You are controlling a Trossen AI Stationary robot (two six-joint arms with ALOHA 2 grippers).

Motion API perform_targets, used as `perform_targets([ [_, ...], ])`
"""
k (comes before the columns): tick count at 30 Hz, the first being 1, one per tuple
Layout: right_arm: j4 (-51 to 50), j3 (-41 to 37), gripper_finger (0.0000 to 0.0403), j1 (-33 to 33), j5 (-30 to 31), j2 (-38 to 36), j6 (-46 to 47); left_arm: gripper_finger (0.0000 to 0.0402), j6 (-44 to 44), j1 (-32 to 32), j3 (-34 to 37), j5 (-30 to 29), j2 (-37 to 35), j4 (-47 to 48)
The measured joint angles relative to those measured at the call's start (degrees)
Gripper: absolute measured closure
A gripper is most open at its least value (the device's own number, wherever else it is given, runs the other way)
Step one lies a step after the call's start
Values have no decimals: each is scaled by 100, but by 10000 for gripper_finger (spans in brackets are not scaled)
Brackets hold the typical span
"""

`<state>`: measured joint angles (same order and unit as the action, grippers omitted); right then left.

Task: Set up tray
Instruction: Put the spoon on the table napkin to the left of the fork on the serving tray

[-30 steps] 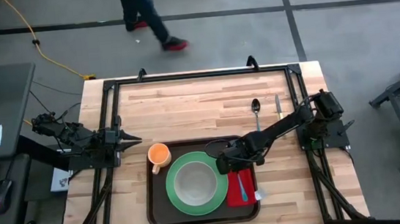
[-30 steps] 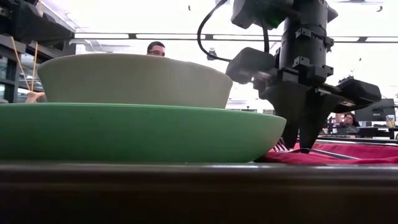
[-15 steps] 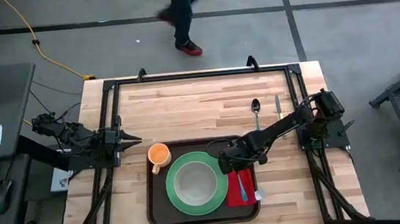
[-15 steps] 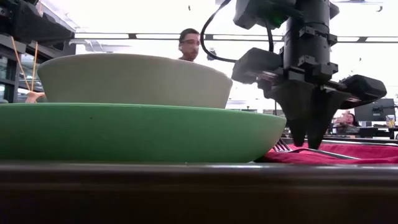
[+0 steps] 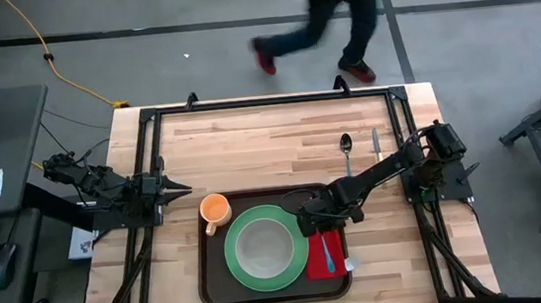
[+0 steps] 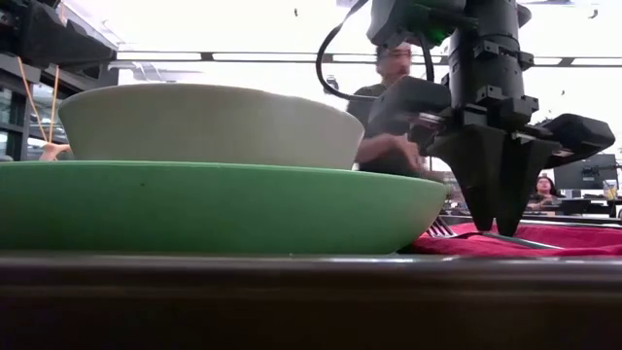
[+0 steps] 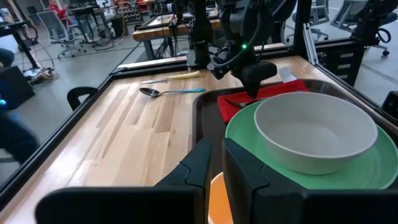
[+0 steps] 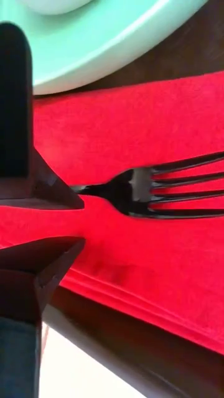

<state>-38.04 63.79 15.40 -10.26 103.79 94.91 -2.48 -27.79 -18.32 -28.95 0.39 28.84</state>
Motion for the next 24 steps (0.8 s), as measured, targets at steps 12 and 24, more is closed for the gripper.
perform_targets([
  [12, 83, 10, 352, -2, -101, -517, 5, 332, 127, 0, -1, 0, 0, -3],
  [24, -689, 11, 391, -4, 672, -1783, 18, 332, 149, 0, 1, -2, 2, -2],
])
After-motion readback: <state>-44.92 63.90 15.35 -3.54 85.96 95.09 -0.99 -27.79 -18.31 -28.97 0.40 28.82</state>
